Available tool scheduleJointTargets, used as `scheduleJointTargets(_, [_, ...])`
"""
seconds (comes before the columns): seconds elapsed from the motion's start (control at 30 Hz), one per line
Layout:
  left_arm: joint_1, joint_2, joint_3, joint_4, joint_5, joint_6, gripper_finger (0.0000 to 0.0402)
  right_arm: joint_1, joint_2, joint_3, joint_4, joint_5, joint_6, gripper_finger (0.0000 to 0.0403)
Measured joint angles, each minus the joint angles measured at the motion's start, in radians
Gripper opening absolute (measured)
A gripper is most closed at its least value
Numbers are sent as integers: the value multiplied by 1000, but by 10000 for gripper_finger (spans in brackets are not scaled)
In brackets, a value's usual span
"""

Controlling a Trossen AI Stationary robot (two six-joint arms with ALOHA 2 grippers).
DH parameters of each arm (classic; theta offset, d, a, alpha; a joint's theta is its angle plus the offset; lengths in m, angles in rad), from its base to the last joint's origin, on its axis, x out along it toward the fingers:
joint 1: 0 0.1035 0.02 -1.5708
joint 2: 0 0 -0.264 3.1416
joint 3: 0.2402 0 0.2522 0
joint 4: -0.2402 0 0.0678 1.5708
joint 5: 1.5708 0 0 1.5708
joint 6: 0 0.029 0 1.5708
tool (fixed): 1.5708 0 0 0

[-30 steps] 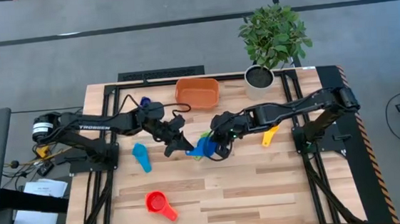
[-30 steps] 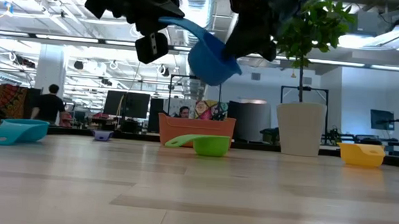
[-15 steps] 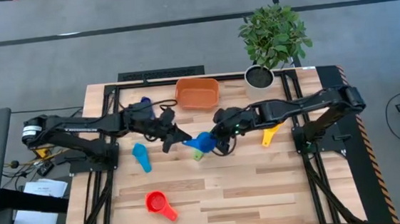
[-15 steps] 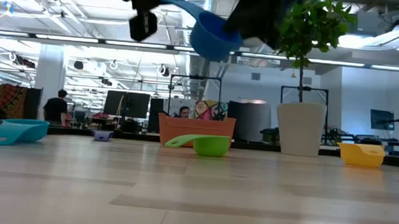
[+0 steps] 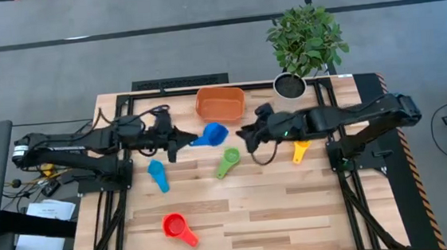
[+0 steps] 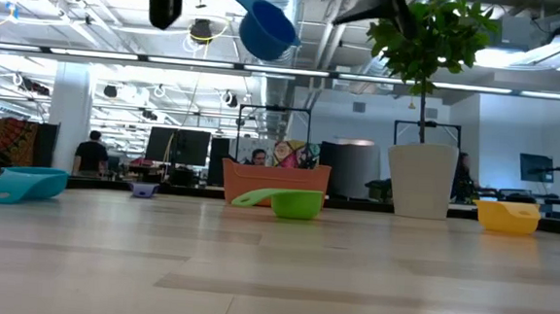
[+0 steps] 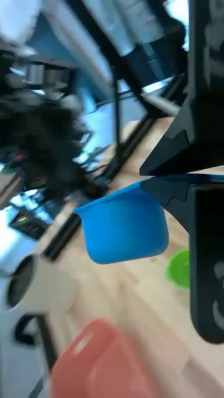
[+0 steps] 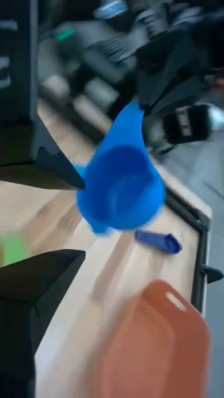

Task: Nest measuring cups in basket
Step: Stack the blue measuring cup on top of the red measuring cup

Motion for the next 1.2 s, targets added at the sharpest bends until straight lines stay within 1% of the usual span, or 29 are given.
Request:
scheduleJointTargets(0.07, [-3,-33,0,-4,-53,9,0,44,51,0,65,94,133,189])
scheduleJointTargets(0.17, [-19,-86,0,-10,-132,28,0,94,130,-1,183,234,279,182])
scheduleJointTargets(0.23, [-40,-118,0,-8,-176,69,0,111,180,-1,291,282,359,177])
scheduleJointTargets(0.3, [-64,-144,0,-11,-200,127,0,113,241,-1,463,288,396,175])
scheduleJointTargets(0.43, [-100,-163,0,-9,-205,230,0,112,364,-1,859,283,373,178])
scheduleJointTargets(0.53, [-114,-162,0,-9,-239,231,0,101,447,-1,1086,242,340,189])
scheduleJointTargets(0.63, [-115,-152,-1,4,-301,163,0,86,507,-1,1223,202,308,200])
scheduleJointTargets(0.77, [-115,-147,-2,15,-404,70,0,65,558,-1,1341,205,272,208])
scheduleJointTargets(0.9, [-115,-139,-2,41,-469,-16,0,38,585,3,1431,205,206,205])
scheduleJointTargets(1.0, [-115,-129,-2,61,-490,-54,0,9,593,30,1428,184,197,196])
scheduleJointTargets(1.13, [-115,-113,-2,79,-510,-66,0,-29,593,80,1369,102,170,183])
scheduleJointTargets(1.2, [-115,-101,-2,96,-511,-66,0,-43,594,99,1349,87,160,177])
